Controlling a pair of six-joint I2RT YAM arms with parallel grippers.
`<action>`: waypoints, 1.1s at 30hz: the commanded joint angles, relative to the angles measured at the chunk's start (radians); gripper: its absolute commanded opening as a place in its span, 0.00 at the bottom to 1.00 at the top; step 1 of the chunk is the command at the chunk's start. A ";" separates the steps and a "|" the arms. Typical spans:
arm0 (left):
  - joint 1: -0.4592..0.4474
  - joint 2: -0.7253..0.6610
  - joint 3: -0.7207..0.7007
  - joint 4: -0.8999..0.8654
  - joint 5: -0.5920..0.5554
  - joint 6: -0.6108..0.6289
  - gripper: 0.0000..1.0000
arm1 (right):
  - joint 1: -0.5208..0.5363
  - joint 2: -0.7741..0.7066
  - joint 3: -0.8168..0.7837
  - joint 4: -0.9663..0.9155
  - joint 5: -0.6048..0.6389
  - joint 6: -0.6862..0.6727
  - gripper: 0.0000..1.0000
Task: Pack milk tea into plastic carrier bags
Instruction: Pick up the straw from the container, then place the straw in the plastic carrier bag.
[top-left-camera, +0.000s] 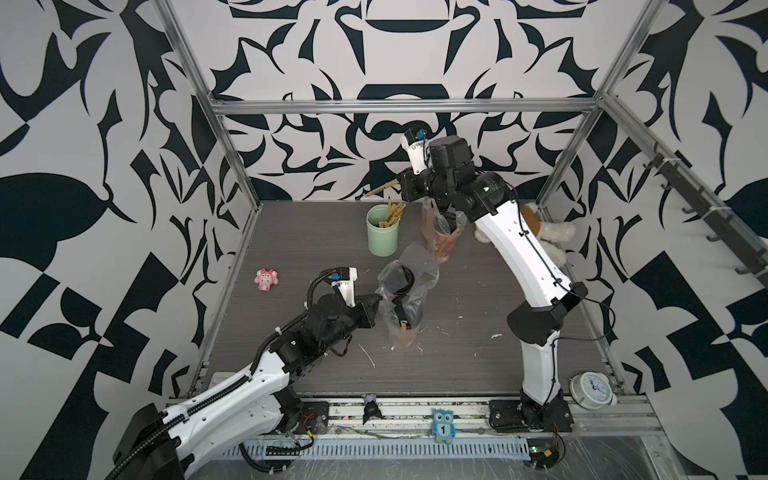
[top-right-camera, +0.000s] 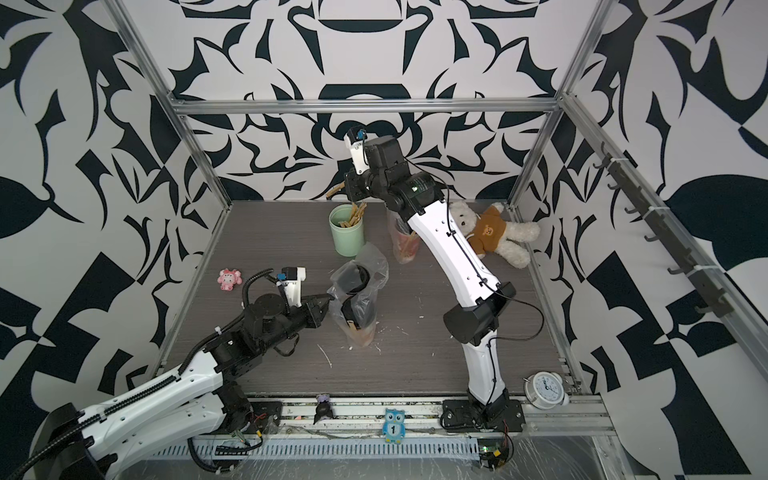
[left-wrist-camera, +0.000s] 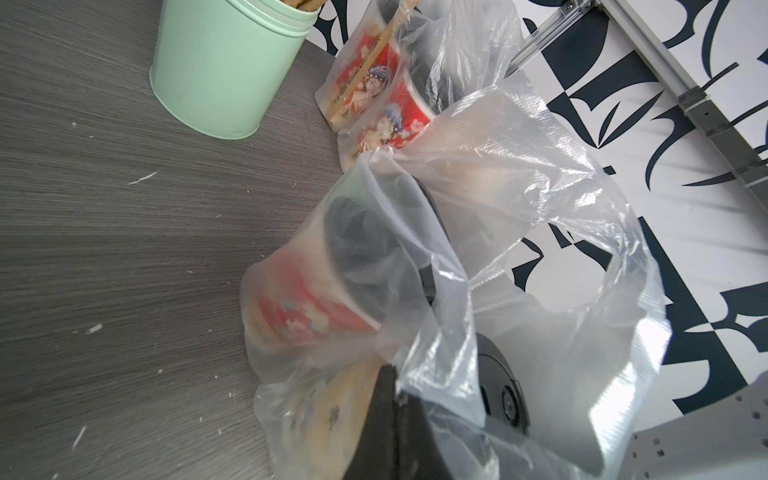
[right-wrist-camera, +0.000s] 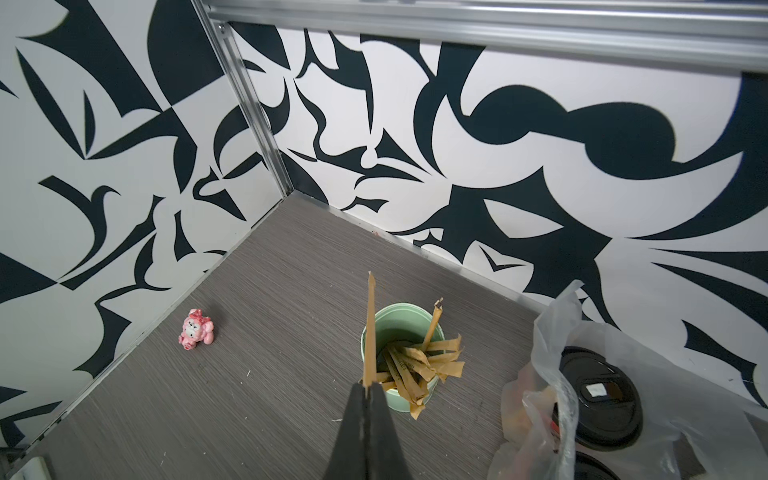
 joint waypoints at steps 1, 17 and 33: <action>-0.004 -0.028 -0.009 -0.017 -0.024 0.005 0.00 | 0.005 0.051 0.002 0.034 -0.012 -0.001 0.00; -0.004 -0.020 -0.015 0.002 -0.028 0.007 0.00 | 0.081 -0.303 -0.049 -0.175 0.033 -0.086 0.00; -0.004 -0.006 0.005 -0.015 -0.071 0.033 0.00 | 0.238 -0.439 -0.075 -0.574 0.064 -0.031 0.00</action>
